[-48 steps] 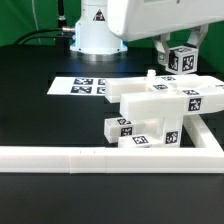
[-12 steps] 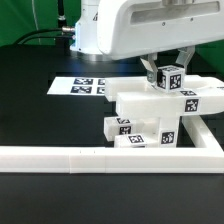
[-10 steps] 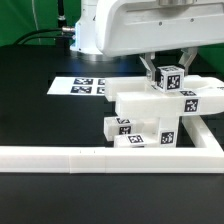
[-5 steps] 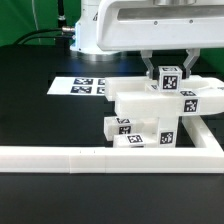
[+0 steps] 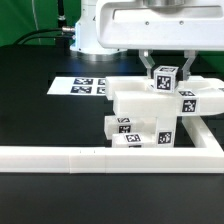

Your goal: Assemble chair

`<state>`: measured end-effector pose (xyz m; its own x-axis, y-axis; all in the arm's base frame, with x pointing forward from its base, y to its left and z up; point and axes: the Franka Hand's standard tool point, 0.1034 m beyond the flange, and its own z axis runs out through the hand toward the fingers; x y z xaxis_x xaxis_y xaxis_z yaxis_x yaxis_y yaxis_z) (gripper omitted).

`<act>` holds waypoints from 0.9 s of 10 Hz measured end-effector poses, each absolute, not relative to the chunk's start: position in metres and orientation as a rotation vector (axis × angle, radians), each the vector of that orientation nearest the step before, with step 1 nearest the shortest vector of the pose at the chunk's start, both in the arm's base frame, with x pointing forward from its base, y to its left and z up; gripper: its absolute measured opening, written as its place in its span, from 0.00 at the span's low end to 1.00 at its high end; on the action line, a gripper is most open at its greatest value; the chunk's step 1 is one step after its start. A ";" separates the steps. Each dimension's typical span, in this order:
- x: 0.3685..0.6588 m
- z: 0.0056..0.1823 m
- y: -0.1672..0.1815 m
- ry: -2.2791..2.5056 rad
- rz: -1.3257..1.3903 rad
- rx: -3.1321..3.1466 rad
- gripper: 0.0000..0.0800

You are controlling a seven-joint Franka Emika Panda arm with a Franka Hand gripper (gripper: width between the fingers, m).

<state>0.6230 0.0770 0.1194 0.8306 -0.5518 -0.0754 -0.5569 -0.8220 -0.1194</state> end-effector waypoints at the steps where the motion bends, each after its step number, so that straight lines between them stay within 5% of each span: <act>1: 0.623 0.120 0.079 0.991 0.062 -2.838 0.36; 4: 0.623 0.120 0.081 1.054 0.067 -2.816 0.45; 5: 0.623 0.120 0.082 1.020 0.064 -2.828 0.68; 9: 0.623 0.119 0.083 0.768 0.047 -2.909 0.81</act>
Offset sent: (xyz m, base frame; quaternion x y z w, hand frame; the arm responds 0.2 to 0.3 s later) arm 0.0000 0.0000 0.0000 0.0000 0.0000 0.0000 1.0000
